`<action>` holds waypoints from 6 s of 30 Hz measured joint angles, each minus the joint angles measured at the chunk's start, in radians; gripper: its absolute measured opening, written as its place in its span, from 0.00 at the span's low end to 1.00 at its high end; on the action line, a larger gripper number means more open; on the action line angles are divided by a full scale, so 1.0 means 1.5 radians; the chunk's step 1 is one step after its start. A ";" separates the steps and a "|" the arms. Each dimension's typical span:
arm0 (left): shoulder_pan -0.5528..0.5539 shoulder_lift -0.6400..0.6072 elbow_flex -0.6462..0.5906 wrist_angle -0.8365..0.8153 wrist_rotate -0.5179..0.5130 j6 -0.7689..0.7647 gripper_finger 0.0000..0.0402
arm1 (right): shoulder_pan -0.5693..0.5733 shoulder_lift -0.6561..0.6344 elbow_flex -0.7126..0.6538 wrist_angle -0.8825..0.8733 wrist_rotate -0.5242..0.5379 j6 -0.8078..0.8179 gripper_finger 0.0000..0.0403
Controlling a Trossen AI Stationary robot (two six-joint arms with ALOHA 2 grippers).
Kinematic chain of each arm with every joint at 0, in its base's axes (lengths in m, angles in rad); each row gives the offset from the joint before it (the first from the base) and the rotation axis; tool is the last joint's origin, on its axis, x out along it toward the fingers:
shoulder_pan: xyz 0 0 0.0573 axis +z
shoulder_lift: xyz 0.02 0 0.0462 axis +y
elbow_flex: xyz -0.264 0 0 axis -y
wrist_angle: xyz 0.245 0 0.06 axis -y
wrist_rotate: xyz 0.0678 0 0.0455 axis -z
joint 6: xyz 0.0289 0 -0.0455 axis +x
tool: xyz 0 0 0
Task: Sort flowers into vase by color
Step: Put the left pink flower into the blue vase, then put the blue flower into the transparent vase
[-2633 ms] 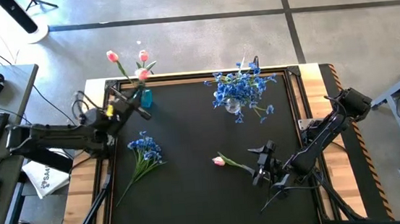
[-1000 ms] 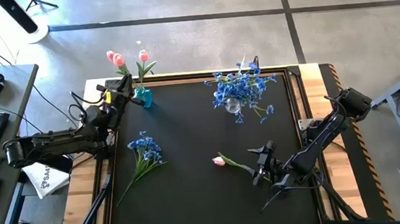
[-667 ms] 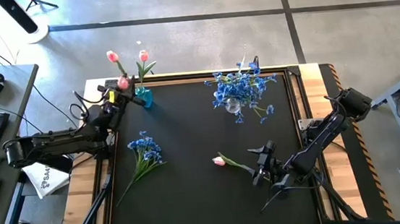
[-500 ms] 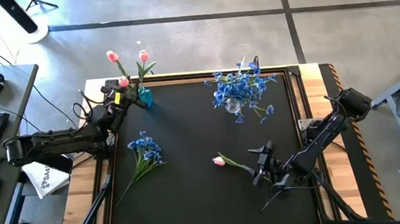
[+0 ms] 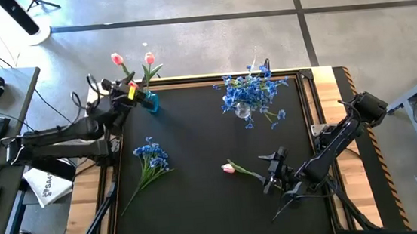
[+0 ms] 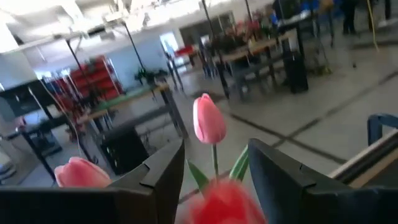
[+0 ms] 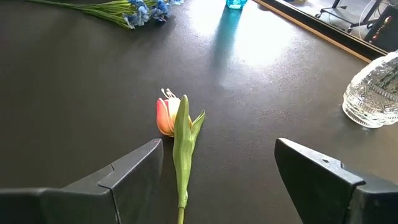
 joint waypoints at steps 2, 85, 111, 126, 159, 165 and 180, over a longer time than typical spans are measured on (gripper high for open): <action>0.006 0.002 0.040 -0.071 0.001 -0.027 0.41 | 0.000 0.000 0.000 0.000 0.000 -0.001 0.76; -0.571 0.458 0.069 -0.764 0.621 -1.149 0.42 | -0.026 0.000 0.001 0.007 -0.028 -0.002 0.76; -0.533 0.441 0.033 -0.683 0.604 -1.110 0.08 | -0.026 0.000 0.001 0.005 -0.030 -0.002 0.76; -0.531 0.337 0.107 -0.391 0.275 -0.784 0.01 | -0.028 0.000 0.001 0.078 -0.016 -0.078 0.76; -0.487 0.601 0.186 0.232 0.364 -0.199 0.01 | -0.204 0.245 0.094 0.820 -0.434 -0.601 0.71; -0.487 0.601 0.187 0.228 0.364 -0.199 0.01 | -0.195 0.245 0.099 0.819 -0.401 -0.612 0.47; -0.478 0.538 0.186 0.006 0.384 -0.326 0.20 | -0.200 0.244 0.094 0.771 -0.342 -0.553 0.03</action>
